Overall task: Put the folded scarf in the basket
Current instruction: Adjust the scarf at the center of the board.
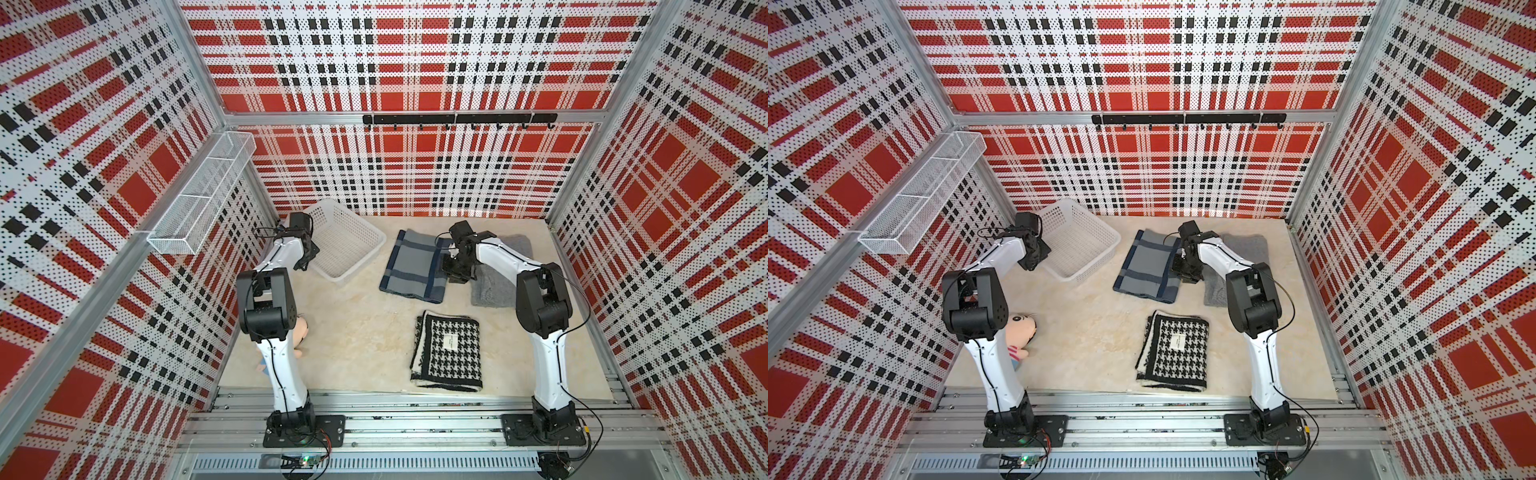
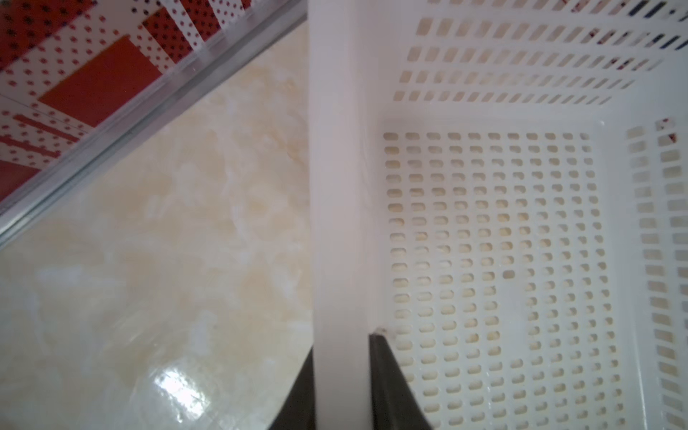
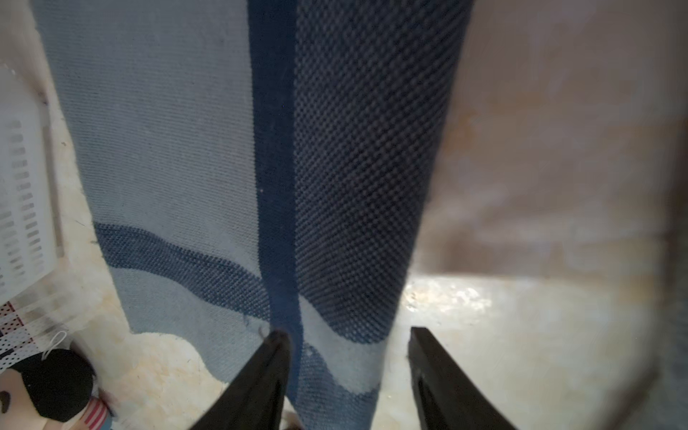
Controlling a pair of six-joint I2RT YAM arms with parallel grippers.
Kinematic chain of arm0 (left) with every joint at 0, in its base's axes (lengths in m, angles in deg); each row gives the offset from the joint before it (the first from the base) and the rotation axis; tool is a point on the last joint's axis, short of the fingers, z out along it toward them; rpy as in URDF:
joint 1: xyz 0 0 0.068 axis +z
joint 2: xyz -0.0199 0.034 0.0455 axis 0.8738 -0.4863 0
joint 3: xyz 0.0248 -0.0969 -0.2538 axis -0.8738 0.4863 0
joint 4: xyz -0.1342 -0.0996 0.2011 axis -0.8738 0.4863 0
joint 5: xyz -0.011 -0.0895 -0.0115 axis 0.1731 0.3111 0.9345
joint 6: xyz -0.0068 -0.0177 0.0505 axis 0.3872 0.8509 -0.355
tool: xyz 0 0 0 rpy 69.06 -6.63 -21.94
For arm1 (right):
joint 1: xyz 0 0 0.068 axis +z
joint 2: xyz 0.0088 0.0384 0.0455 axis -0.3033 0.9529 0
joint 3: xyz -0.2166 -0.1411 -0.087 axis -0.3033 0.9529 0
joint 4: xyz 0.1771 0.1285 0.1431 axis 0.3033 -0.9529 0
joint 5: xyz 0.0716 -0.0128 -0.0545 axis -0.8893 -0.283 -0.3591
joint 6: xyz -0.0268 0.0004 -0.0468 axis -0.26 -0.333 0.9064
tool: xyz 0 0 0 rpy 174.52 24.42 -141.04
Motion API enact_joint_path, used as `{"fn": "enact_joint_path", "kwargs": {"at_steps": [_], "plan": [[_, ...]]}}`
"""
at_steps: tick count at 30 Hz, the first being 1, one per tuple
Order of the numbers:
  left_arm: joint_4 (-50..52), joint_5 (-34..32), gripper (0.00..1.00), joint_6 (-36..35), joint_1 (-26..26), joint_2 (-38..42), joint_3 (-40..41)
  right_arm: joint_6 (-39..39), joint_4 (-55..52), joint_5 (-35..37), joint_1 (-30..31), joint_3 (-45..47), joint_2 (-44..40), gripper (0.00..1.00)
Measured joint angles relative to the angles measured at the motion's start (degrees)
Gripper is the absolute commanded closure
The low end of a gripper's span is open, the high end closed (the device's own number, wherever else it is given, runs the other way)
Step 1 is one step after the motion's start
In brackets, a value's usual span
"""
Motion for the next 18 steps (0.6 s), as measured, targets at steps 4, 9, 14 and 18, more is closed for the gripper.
{"fn": "enact_joint_path", "kwargs": {"at_steps": [4,9,14,18], "plan": [[-0.7,1.6,0.86,2.4,-1.9,1.5,2.0,-0.4,0.1,-0.1,0.7,0.4,1.1,0.58],[-0.9,3.4,0.88,5.5,-4.2,3.1,4.0,1.9,-1.9,1.3,-0.2,-1.4,3.5,0.86],[-1.5,4.4,0.93,8.8,-6.1,4.9,6.6,6.4,-4.2,4.9,-2.5,-4.0,4.1,0.96],[-1.9,5.0,0.97,12.0,-8.1,7.6,10.2,10.9,-5.9,7.0,-6.3,-8.1,6.2,0.96]]}}
